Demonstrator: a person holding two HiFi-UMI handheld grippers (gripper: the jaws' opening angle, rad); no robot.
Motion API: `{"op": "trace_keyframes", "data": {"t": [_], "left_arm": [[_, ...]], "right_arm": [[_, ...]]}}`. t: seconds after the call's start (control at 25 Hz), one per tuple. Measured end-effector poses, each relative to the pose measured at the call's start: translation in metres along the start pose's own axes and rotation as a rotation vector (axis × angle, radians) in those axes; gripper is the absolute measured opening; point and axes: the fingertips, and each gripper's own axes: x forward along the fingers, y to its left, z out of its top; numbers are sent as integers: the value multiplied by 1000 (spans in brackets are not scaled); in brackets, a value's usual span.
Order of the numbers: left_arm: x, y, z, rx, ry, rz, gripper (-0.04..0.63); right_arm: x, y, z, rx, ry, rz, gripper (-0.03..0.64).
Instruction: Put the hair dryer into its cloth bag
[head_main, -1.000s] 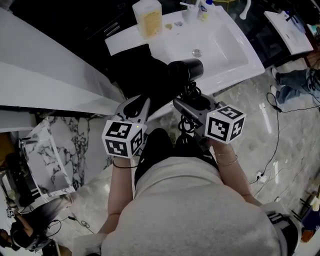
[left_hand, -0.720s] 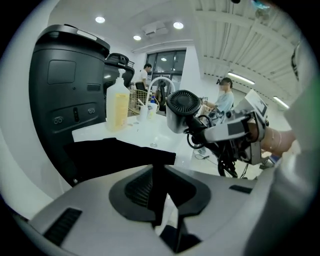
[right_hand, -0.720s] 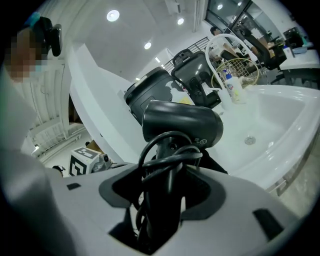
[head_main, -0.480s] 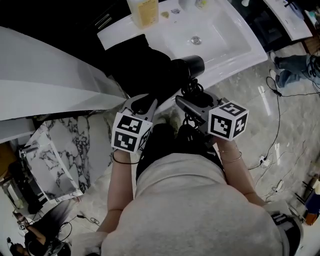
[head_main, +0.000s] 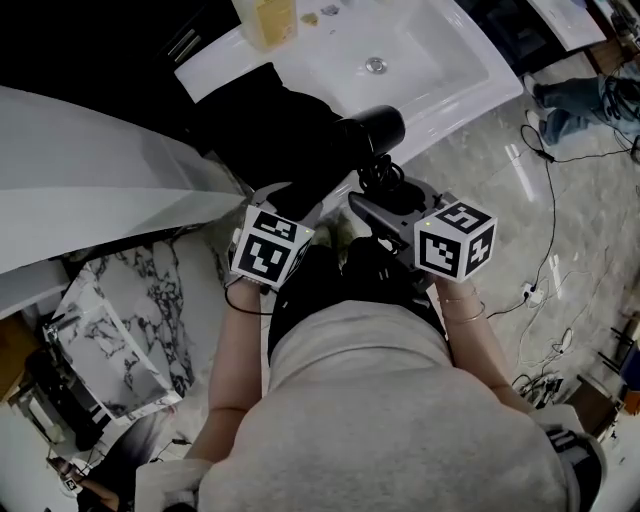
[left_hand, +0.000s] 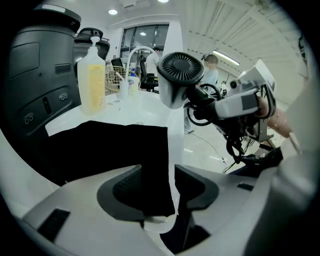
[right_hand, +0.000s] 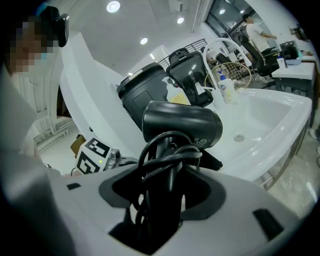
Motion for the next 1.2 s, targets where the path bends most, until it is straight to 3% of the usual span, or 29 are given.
{"op": "trace_keyframes", "data": {"t": [0.2, 0.48, 0.72, 0.92, 1.2], "left_arm": [[13, 3, -11, 55, 97, 1, 183], [28, 8, -19, 60, 140, 0, 183], [32, 10, -19, 27, 144, -41, 165], [33, 11, -16, 13, 132, -38, 99], [31, 10, -9, -67, 76, -72, 95]], "right_arm": [[-1, -3, -9, -33, 40, -19, 241], [0, -8, -16, -10, 45, -37, 241], [0, -15, -26, 13, 65, -55, 241], [-4, -24, -34, -9, 100, -78, 241], [-5, -32, -32, -40, 115, -97, 241]]}}
